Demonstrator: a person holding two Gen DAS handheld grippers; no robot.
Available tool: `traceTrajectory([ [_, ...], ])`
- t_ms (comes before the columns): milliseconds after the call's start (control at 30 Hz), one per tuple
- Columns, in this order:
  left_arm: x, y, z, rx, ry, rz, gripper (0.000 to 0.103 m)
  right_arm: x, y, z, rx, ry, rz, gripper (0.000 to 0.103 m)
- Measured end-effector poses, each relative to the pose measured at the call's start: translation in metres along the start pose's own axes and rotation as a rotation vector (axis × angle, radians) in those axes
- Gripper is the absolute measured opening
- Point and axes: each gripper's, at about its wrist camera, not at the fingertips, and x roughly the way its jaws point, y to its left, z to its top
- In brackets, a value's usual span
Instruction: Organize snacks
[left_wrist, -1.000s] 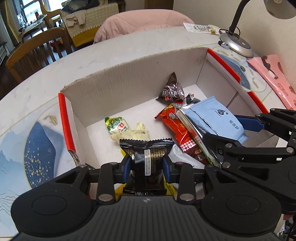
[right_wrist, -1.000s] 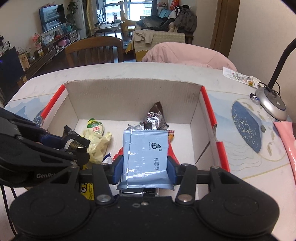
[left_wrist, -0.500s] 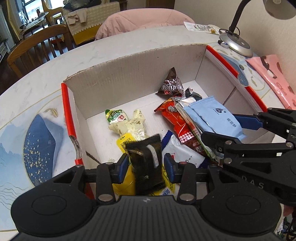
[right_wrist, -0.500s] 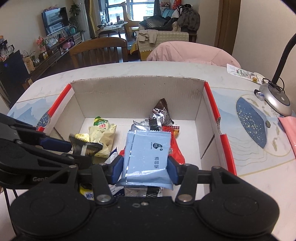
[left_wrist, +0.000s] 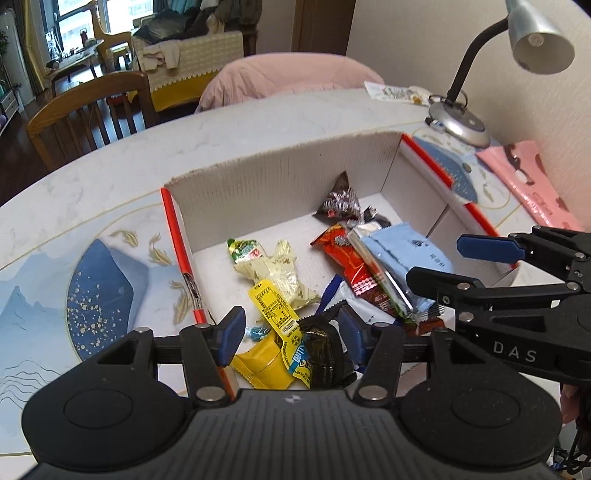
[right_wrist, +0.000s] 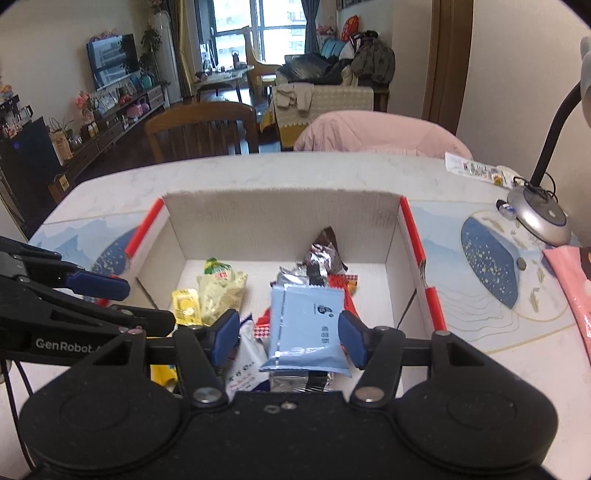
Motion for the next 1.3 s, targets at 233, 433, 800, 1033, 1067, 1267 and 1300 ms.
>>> traceTrajectory([
  [233,-0.028,0.003,-0.004,0.017,-0.055,-0.027,0.06,-0.024,0.009,0.002,0.024,-0.046,0.025,0.059],
  [433,-0.055,0.009,-0.012,0.022,-0.113,-0.032,0.066,-0.047,0.018,0.001,0.041,-0.092,0.049,0.06],
  [800,-0.092,0.013,-0.025,0.028,-0.184,-0.041,0.071,-0.077,0.028,-0.004,0.068,-0.163,0.045,0.103],
  [1033,-0.103,0.013,-0.033,0.02,-0.202,-0.066,0.079,-0.091,0.028,-0.008,0.076,-0.189,0.047,0.103],
  [1067,-0.104,0.013,-0.035,0.018,-0.205,-0.069,0.081,-0.092,0.028,-0.009,0.08,-0.191,0.047,0.103],
  [1267,-0.112,0.013,-0.041,0.0,-0.216,-0.098,0.087,-0.1,0.031,-0.016,0.102,-0.199,0.057,0.103],
  [1300,-0.112,0.013,-0.042,-0.003,-0.218,-0.096,0.088,-0.102,0.03,-0.017,0.104,-0.2,0.058,0.103],
])
